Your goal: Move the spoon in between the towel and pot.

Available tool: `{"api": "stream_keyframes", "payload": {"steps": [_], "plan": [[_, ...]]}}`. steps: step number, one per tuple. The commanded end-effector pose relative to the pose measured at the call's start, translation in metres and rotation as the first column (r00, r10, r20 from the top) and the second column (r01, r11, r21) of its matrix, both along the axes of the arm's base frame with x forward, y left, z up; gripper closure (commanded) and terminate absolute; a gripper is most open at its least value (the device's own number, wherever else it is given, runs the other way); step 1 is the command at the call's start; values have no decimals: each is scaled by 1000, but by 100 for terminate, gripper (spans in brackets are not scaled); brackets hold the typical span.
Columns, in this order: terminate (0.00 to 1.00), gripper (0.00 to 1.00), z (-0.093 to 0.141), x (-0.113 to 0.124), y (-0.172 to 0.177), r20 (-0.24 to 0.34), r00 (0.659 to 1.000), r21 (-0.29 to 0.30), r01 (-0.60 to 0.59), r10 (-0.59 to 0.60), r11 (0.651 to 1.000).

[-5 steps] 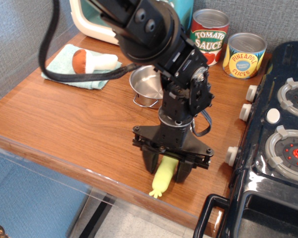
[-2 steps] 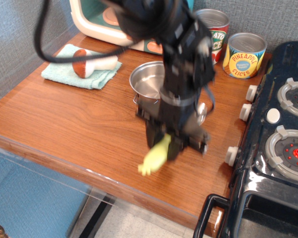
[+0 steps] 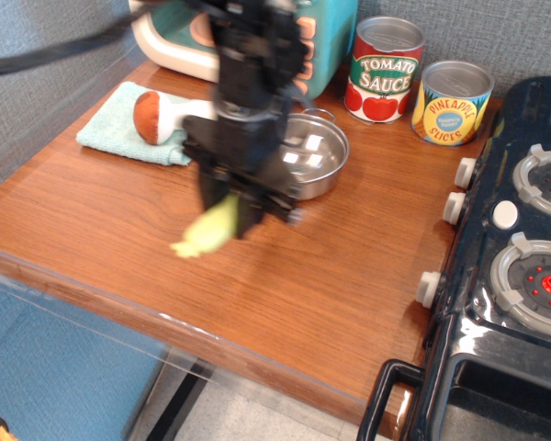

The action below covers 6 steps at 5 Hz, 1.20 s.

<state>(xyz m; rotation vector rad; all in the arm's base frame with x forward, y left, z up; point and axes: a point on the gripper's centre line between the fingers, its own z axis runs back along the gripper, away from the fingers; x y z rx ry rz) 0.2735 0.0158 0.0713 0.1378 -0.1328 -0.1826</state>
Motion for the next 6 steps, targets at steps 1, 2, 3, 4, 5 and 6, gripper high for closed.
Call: {"api": "stream_keyframes", "payload": {"steps": [1, 2, 3, 4, 5, 6], "plan": [[0, 100, -2, -2, 48, -2, 995, -18, -98, 98, 995], [0, 100, -13, 1, 60, -36, 993, -12, -117, 116, 993], [0, 100, -28, 9, 65, -75, 991, -7, -113, 112, 994], [0, 100, -40, 18, 69, -106, 988, 8, -114, 115, 993], [0, 100, -47, 24, 81, -124, 981, 20, -150, 151, 989], [0, 100, -57, 27, 88, -146, 975, 12, -169, 169, 986]]}}
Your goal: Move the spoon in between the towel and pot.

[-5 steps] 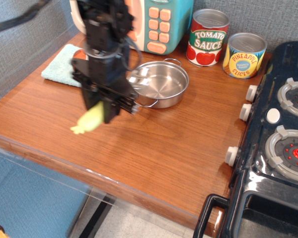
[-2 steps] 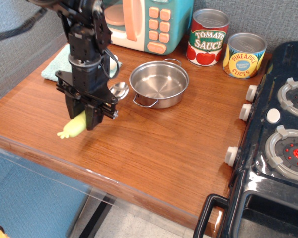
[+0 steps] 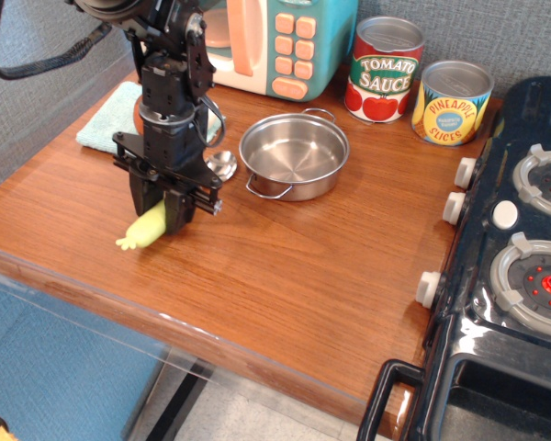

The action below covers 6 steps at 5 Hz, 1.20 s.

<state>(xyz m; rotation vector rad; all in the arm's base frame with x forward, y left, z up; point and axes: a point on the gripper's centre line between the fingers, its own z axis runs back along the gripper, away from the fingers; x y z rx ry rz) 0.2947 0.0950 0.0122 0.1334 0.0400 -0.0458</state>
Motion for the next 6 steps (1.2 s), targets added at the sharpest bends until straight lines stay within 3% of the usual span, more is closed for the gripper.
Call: {"api": "stream_keyframes", "payload": {"steps": [1, 2, 3, 4, 5, 6], "plan": [[0, 100, 1, 7, 7, 9, 999, -5, -31, 31, 999], [0, 0, 5, 6, 4, 24, 999, -21, -30, 31, 999], [0, 0, 19, 6, 1, 68, 998, -9, -18, 18, 1000], [0, 0, 49, 9, -4, 144, 989, -5, 20, -20, 1000], [0, 0, 66, 12, -8, 176, 983, -7, 45, -43, 999], [0, 0, 64, 12, -9, 168, 985, -27, 53, -48, 998]]}}
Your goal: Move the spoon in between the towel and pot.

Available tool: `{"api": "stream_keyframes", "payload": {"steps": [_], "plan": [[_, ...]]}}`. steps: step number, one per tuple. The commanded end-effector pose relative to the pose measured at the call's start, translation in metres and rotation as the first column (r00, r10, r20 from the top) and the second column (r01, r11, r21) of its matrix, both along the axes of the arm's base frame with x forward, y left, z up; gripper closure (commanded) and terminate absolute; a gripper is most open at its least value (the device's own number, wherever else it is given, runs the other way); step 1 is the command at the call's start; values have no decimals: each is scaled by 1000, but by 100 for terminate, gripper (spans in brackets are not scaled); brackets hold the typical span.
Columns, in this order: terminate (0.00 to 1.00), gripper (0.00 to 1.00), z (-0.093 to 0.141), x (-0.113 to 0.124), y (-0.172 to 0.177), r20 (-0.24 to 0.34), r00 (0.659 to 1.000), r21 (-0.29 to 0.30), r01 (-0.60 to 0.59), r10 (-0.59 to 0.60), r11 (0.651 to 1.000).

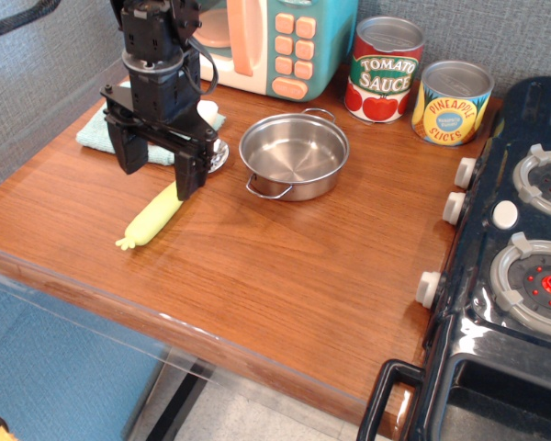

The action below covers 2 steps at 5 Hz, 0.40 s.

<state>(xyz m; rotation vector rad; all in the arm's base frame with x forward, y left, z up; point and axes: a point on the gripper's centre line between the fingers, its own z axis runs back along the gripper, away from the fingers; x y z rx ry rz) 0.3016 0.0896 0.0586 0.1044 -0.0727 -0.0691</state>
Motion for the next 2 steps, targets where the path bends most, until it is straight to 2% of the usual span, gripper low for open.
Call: {"api": "stream_keyframes", "payload": {"steps": [1, 2], "plan": [[0, 0, 17, 5, -3, 59, 998, 2, 20, -20, 1000], [100, 0, 17, 5, -3, 59, 998, 2, 20, -20, 1000]]}}
